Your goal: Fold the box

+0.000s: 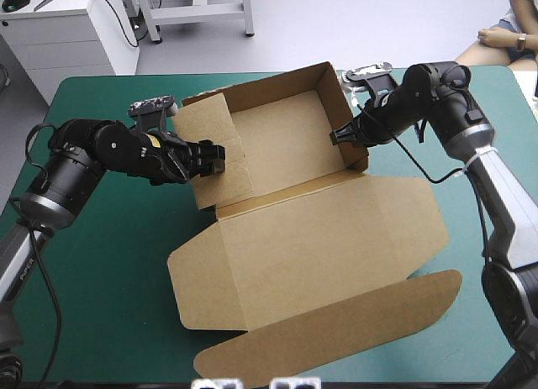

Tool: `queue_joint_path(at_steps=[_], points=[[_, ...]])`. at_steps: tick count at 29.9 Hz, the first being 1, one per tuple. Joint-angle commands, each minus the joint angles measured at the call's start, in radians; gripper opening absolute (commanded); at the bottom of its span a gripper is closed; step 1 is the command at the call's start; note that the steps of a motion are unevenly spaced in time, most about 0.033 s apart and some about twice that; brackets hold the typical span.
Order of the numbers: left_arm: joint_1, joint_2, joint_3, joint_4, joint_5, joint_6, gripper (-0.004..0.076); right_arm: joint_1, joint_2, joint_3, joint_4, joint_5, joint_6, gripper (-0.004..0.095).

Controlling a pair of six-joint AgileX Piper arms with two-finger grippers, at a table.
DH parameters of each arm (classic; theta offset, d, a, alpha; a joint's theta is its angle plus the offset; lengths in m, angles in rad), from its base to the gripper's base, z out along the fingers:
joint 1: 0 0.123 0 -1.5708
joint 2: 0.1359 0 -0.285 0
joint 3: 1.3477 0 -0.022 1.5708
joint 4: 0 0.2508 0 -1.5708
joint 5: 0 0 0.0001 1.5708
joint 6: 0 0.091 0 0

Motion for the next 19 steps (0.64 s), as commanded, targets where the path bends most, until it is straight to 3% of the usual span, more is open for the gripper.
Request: queue_joint_path(at_steps=[1, 5, 19], points=[[-0.005, -0.031, -0.036, 0.047, -0.029, -0.063, 0.0529, -0.001, -0.046, -0.034, 0.032, -0.037, 0.013, -0.0012], [-0.005, -0.029, -0.036, 0.158, -0.023, -0.129, 0.0529, -0.001, -0.046, -0.034, 0.032, -0.037, 0.013, -0.0012], [-0.005, -0.029, -0.036, 0.096, -0.046, -0.129, 0.0529, 0.047, -0.046, -0.034, 0.024, -0.062, 0.02, -0.0012]])
